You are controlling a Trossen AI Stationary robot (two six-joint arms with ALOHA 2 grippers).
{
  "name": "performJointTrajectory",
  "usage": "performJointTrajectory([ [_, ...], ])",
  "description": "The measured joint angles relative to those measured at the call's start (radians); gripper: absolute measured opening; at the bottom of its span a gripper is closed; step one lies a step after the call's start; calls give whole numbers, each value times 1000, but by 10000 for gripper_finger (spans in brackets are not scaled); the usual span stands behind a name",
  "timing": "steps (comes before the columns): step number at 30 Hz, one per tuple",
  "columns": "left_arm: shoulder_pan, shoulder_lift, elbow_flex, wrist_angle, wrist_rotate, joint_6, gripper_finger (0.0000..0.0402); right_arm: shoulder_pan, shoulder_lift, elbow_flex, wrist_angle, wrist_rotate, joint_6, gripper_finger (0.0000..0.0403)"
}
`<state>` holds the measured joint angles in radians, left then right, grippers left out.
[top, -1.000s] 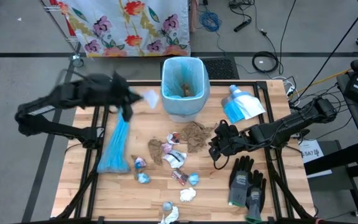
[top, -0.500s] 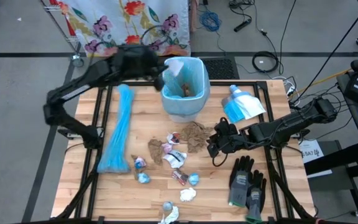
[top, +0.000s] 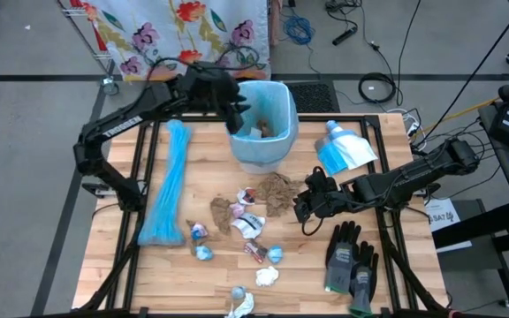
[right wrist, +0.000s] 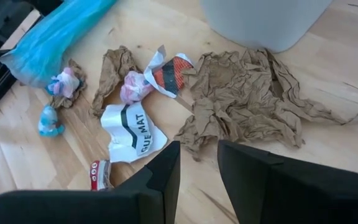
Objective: Place trash/remove bag and relplace
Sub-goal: Put the pink plastic into the blue trash bag inside the white trash bin
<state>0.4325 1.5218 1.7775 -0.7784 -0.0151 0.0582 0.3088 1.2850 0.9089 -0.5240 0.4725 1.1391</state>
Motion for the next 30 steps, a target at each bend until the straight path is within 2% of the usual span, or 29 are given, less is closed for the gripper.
performJointTrajectory([
  [6, -79, -118, 0, -182, -21, -52, 133, 0, 0, 0, -2, 1, -66, 100],
  [13, -253, -204, -61, -349, -141, -232, 134, 0, 4, 0, -1, -1, -143, 100],
  [17, -367, -246, -181, -381, -152, -356, 134, 0, 10, 0, 0, -4, -185, 100],
  [23, -537, -283, -429, -392, -149, -605, 134, 1, 11, 0, 2, -12, -222, 100],
  [30, -679, -258, -639, -338, -116, -943, 134, 1, 11, 0, 1, -93, -265, 100],
])
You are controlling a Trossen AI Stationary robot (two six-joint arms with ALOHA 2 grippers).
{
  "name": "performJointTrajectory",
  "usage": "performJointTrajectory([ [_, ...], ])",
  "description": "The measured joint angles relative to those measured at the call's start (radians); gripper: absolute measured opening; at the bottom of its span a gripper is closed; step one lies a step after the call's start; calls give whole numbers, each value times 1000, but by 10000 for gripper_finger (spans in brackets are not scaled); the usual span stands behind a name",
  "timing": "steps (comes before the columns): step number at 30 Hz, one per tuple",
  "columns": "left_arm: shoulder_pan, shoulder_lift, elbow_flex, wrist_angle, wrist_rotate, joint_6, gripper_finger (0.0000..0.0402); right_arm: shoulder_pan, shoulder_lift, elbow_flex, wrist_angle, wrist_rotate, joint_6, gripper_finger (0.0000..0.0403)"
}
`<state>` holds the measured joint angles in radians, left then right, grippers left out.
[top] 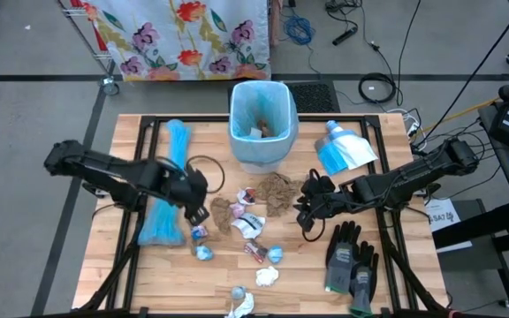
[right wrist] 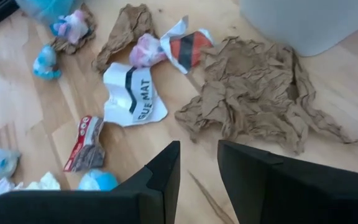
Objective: Place trash/remove bag and relplace
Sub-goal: Put the pink plastic into the blue trash bag inside the white trash bin
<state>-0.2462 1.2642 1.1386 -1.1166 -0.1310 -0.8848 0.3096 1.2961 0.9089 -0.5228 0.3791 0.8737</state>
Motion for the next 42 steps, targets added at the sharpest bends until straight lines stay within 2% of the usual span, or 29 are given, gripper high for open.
performJointTrajectory([
  [7, -86, 57, -122, 110, 47, -128, 134, 14, 0, 0, -1, -20, -8, 100],
  [12, -119, 115, -165, 167, 79, -179, 134, 39, 0, 0, -4, -20, -8, 100],
  [17, -125, 188, -216, 233, 132, -202, 134, 57, 0, 0, -5, -20, -8, 100],
  [25, -122, 365, -258, 320, 125, -209, 132, 64, 0, 0, -5, -20, -8, 100],
  [28, -121, 413, -260, 389, 132, -209, 103, 64, 0, 0, -5, -20, -15, 100],
  [32, -117, 429, -257, 433, 136, -210, 21, 64, 0, 0, -5, -19, -24, 100],
  [39, -113, 362, -186, 285, 124, -225, 8, 64, 0, 0, -5, -19, -30, 100],
  [42, -112, 293, -124, 206, 93, -234, 4, 64, 0, 0, -11, -19, -30, 100],
])
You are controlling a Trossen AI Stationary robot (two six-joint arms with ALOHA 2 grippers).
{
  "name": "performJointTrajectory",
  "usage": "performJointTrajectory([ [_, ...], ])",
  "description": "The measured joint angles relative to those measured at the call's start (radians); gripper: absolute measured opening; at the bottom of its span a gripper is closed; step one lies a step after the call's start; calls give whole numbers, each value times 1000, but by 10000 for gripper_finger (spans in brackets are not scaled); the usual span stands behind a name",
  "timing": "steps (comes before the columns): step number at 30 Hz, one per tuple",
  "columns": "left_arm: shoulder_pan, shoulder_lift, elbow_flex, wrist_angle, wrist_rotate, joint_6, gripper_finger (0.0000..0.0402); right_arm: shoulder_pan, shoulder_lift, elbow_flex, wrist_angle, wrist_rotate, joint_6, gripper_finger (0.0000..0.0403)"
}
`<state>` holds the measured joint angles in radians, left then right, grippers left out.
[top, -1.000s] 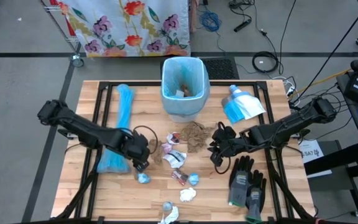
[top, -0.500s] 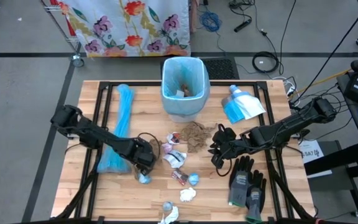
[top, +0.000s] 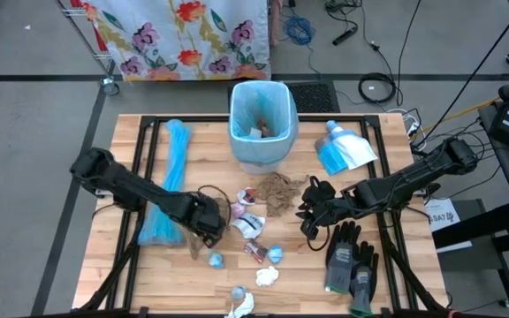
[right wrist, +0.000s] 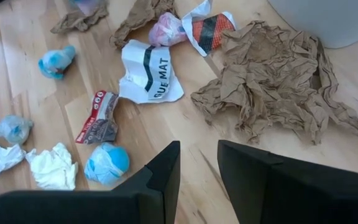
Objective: Place trash/remove bag and relplace
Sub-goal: Put the pink plastic into the blue trash bag inside the white trash bin
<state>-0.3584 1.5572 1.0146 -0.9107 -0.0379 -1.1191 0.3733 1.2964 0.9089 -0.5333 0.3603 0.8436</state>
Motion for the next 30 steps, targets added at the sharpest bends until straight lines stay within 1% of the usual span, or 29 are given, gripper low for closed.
performJointTrajectory([
  [6, 11, -117, 156, -191, -142, 10, 2, 0, 0, 0, -11, 5, -1, 100],
  [8, 26, -161, 218, -263, -204, 38, 2, 0, 0, 0, -23, 8, -1, 100],
  [11, 69, -215, 320, -312, -290, 122, 1, -5, 0, 0, -26, 7, 4, 100],
  [15, 205, -279, 463, -337, -340, 359, 1, -17, 0, 0, -22, 0, 22, 100],
  [19, 416, -296, 605, -326, -344, 632, 0, -43, 0, 0, -19, 0, 44, 100],
  [21, 523, -281, 664, -294, -282, 774, 0, -60, 0, 0, -16, 0, 61, 100],
  [25, 712, -218, 752, -187, -86, 1022, 0, -99, 0, 0, -13, 4, 96, 100],
  [27, 782, -167, 794, -152, -4, 1112, 0, -121, 0, 0, -12, 5, 115, 100],
  [30, 853, -79, 850, -119, 100, 1190, 0, -151, 0, 0, -8, 14, 150, 100],
])
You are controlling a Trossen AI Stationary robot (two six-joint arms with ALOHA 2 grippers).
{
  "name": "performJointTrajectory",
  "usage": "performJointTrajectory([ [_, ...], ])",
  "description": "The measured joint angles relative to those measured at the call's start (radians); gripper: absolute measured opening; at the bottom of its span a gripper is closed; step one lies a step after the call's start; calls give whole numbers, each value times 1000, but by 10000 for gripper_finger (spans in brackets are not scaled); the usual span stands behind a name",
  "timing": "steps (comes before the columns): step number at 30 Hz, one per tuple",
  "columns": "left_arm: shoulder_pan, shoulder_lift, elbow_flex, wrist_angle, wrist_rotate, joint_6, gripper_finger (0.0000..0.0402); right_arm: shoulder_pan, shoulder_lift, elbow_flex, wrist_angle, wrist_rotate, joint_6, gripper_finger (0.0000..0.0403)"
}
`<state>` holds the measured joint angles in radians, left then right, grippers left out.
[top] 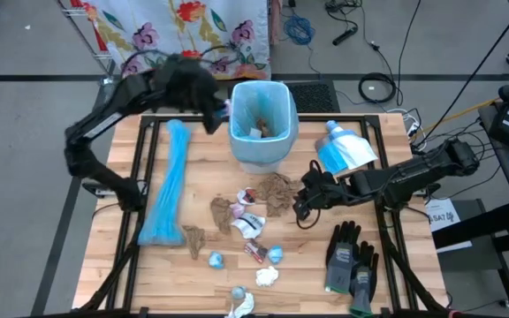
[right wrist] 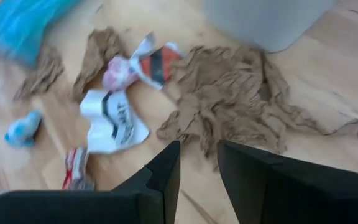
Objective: Place trash/remove bag and relplace
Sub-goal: Put the pink plastic into the blue trash bag inside the white trash bin, then put the brown paper into the blue trash bag inside the white trash bin
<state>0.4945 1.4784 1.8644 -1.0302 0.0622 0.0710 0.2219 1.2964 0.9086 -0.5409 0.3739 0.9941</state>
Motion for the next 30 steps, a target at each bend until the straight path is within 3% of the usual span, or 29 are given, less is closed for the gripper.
performJointTrajectory([
  [3, 35, 80, 27, 57, 65, 58, 8, -22, 0, 0, 0, 30, 40, 100],
  [9, 42, 191, 59, 210, 67, 132, 62, -47, 0, 0, 4, 49, 110, 100],
  [14, 41, 235, 88, 221, 66, 187, 112, -46, 0, 0, 7, 49, 161, 100],
  [24, 30, 175, 88, 83, 50, 196, 141, -46, 0, 0, 7, 49, 143, 100],
  [30, -18, 52, 88, -111, 51, 64, 141, -46, 0, 0, 7, 45, 11, 100],
])
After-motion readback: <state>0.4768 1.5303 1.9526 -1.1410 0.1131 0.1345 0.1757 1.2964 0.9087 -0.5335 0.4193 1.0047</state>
